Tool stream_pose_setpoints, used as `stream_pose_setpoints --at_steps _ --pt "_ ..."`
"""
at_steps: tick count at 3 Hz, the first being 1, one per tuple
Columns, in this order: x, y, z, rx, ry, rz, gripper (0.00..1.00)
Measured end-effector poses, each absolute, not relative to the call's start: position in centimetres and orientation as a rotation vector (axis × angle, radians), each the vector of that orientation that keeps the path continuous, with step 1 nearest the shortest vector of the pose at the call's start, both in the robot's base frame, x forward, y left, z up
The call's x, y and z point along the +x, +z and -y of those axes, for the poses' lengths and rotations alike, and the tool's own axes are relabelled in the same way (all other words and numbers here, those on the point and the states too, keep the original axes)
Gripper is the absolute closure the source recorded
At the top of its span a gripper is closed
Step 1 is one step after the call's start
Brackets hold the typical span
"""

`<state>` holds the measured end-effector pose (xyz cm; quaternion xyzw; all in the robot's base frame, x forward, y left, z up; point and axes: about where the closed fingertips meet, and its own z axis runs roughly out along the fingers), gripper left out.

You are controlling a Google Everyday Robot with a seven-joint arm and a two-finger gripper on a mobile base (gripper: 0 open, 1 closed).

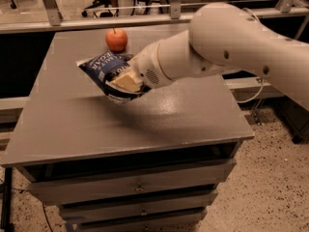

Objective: Move blue chip bag near apple

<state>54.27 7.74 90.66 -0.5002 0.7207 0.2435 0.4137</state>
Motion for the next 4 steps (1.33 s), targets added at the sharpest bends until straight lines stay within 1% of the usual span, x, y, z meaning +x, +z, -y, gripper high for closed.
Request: stream_pose_setpoints --at_steps 1,2,3,4 --pt "54.4 90.8 -6.4 -1.231 0.601 -1.825 1.00" --pt "55.2 90.6 -6.8 -1.204 0.584 -1.807 1.00" --pt "59.3 90.6 -4.9 -1.116 0.517 -1.788 1.00" --pt "65.7 90.2 -2.0 -1.043 0.435 -1.792 1.00"
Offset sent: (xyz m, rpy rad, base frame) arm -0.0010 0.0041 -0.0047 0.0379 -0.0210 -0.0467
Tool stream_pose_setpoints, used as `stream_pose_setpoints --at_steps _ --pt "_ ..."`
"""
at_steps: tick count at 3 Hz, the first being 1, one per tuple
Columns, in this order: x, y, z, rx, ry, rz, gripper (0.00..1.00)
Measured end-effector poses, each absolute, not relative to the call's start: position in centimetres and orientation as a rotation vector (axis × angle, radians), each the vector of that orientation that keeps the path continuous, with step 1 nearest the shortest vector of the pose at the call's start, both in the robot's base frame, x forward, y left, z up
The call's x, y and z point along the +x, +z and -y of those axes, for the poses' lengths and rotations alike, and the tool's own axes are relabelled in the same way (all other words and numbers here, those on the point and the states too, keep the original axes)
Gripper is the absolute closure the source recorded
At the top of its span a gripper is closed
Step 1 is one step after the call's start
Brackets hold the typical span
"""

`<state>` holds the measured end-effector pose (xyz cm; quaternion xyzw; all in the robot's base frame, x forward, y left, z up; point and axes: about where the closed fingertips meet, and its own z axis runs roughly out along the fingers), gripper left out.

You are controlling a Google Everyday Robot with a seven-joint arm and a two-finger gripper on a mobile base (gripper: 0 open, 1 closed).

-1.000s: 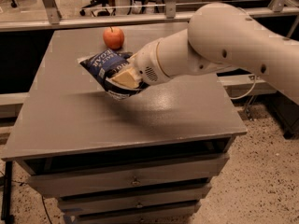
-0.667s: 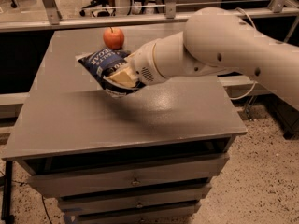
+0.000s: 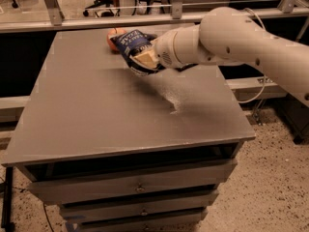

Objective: Move blue chip bag near apple

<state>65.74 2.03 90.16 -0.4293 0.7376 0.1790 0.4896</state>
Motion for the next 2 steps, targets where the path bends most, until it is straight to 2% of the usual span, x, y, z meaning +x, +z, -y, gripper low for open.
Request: stream_pose_setpoints --at_steps 2 --pt "76.6 91.7 3.9 -0.901 0.350 -1.773 1.00"
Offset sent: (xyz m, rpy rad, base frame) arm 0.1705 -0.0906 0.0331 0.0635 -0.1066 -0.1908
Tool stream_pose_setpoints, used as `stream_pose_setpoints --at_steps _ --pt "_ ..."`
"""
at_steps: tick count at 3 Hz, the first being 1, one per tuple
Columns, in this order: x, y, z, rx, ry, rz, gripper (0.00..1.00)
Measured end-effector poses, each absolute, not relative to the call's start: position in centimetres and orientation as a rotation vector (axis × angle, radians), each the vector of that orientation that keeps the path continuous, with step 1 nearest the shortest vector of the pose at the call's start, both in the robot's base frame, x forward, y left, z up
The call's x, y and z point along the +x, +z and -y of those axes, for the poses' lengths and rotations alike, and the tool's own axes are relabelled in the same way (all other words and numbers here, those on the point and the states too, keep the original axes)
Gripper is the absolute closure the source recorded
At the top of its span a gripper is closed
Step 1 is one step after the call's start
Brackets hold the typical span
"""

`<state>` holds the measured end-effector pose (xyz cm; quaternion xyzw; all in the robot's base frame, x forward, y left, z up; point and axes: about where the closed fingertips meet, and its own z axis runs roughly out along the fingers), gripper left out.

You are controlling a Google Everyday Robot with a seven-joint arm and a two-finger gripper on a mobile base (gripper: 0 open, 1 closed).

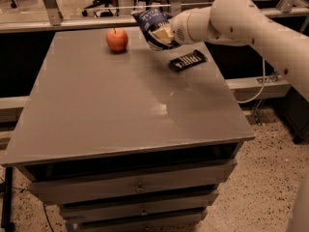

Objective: Move blue chip bag near apple

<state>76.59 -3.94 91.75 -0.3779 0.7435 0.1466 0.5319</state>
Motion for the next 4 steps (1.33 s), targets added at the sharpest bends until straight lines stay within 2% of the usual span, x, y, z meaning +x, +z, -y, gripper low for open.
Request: stream_pose_setpoints --at_steps 1,3,4 --pt "79.9 92.0 4.1 -0.870 0.368 -1.766 1.00" --pt "82.9 89.9 1.7 -0.870 0.456 -1.785 1.00" --pt "83.8 89.0 1.0 -0.864 0.476 -1.802 0.82"
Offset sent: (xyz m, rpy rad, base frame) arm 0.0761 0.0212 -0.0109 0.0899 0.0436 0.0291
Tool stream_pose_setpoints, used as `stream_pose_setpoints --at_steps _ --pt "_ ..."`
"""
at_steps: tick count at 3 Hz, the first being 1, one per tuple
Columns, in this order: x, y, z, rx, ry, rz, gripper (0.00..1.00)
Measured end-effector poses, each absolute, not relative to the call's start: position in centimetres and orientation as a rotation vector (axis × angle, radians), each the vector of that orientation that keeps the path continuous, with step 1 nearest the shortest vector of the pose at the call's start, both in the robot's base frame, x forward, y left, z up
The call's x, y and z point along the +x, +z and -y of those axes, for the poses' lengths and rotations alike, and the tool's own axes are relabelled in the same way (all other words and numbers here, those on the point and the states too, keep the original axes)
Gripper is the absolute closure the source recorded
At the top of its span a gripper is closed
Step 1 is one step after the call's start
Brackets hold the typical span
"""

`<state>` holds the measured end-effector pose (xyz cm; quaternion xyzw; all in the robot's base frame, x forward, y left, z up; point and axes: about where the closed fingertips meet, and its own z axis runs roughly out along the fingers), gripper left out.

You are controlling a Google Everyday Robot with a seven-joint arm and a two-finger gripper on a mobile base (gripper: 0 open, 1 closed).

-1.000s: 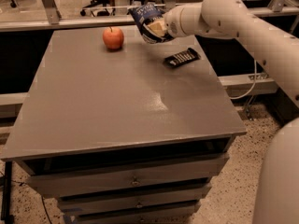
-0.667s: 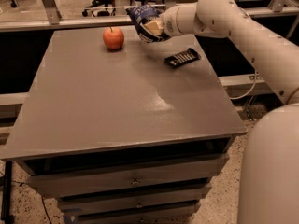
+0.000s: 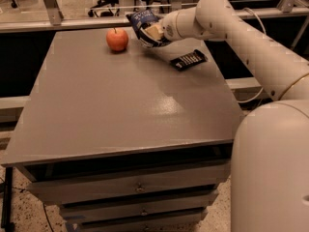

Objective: Move blue chip bag near apple

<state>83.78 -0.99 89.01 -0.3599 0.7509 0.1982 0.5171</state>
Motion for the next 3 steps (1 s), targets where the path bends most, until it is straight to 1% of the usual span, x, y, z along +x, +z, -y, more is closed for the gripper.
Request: stream_pose_setpoints --at_steps 3 --pt "84.5 87.8 -1.7 -0.886 0.550 -1.806 0.12"
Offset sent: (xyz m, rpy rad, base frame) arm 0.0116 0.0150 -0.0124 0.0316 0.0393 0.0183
